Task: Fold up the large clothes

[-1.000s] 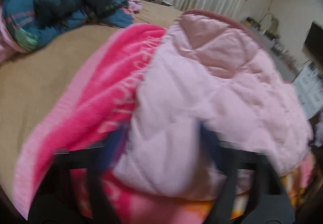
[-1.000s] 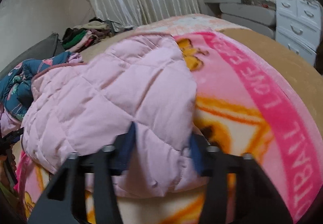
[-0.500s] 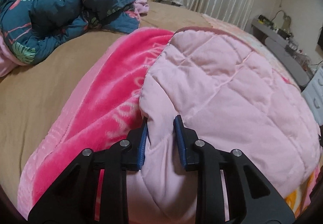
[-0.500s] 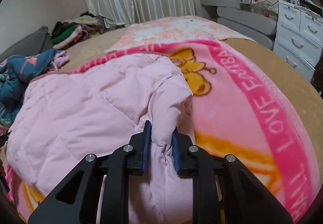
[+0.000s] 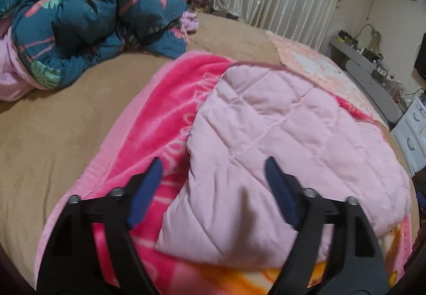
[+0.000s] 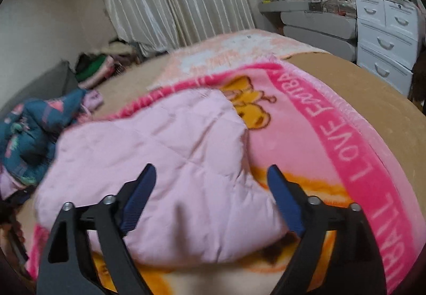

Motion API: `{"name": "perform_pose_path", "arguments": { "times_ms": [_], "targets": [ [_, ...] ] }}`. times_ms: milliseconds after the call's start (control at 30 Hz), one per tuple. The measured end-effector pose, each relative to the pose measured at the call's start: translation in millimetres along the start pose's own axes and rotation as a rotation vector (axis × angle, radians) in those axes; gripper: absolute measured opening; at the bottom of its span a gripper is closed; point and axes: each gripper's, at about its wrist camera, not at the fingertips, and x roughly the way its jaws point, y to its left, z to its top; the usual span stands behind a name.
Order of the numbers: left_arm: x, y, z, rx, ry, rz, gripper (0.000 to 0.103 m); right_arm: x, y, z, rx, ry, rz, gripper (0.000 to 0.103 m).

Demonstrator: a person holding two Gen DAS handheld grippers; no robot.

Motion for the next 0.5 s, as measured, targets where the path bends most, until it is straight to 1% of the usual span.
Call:
{"name": "perform_pose_path", "arguments": {
  "times_ms": [33,100,267,400,500],
  "targets": [
    [-10,-2,-1,-0.002,-0.006,-0.005,0.088,-10,3,-2,0.01,-0.01,0.025,0.096],
    [-28,-4,-4,-0.005,-0.019,-0.014,0.094,-26,8,-4,0.019,-0.019,0.062,0.098],
    [-57,-10,-17,-0.006,-0.017,-0.02,0.094,-61,22,-16,0.02,-0.035,0.113,0.098],
    [-68,-12,-30,-0.004,-0.01,-0.016,0.094,-76,27,-29,0.019,-0.035,0.106,0.098],
    [-75,-11,-43,-0.008,-0.006,-0.011,0.094,-80,24,-41,0.043,-0.027,0.103,0.098]
  ]
}}
